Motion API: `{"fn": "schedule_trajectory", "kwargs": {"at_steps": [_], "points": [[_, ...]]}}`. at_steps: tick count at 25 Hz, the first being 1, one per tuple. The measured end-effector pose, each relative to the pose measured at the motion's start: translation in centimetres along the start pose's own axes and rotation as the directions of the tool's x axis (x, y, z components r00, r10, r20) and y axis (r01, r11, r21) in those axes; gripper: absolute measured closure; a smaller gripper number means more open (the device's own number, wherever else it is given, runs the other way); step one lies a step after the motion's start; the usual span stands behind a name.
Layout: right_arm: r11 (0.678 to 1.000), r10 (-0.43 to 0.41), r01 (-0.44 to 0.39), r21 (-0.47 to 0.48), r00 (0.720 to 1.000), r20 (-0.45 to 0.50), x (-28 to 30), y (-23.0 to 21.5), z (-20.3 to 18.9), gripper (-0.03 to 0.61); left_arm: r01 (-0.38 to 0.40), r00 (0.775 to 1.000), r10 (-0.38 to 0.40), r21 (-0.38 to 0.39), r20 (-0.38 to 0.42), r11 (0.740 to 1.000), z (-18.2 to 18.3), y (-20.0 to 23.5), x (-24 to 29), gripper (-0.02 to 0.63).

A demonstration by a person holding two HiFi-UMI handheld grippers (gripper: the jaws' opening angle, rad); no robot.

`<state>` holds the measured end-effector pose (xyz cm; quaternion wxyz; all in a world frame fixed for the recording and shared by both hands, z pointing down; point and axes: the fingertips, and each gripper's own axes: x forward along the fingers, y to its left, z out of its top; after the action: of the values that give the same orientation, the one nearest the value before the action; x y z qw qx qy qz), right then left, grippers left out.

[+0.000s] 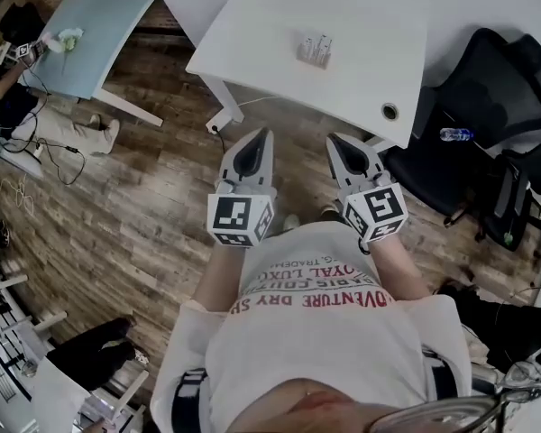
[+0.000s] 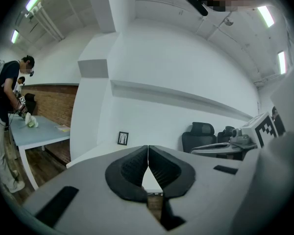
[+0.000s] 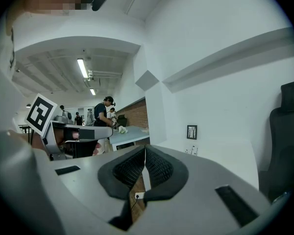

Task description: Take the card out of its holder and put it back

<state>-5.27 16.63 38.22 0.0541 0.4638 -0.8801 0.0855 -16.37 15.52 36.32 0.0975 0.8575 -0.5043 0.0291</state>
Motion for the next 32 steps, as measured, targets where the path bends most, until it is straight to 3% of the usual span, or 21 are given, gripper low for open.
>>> {"fn": "schedule_trajectory", "kwargs": {"at_steps": [7, 14, 22, 32], "points": [[0.999, 0.028, -0.028, 0.025, 1.000, -0.005, 5.1, -4.0, -0.3, 0.552, -0.024, 0.999, 0.025, 0.023, -0.026, 0.999, -0.5, 2.7, 5.3, 0.589], [0.998, 0.052, -0.052, 0.033, 0.999, -0.014, 10.4, -10.4, 0.9, 0.552, -0.022, 0.996, 0.032, 0.126, -0.082, 0.992, 0.3, 4.0, 12.6, 0.589], [0.997, 0.064, -0.062, 0.043, 0.998, -0.029, 14.0, -18.8, 0.9, 0.552, -0.052, 0.992, 0.060, 0.076, -0.110, 0.996, -0.5, 4.4, 21.6, 0.589], [0.996, 0.051, -0.042, 0.083, 0.993, -0.108, 17.4, -25.8, -1.2, 0.552, -0.015, 0.984, 0.024, 0.052, -0.177, 0.999, -1.4, 4.6, 30.1, 0.589]]}}
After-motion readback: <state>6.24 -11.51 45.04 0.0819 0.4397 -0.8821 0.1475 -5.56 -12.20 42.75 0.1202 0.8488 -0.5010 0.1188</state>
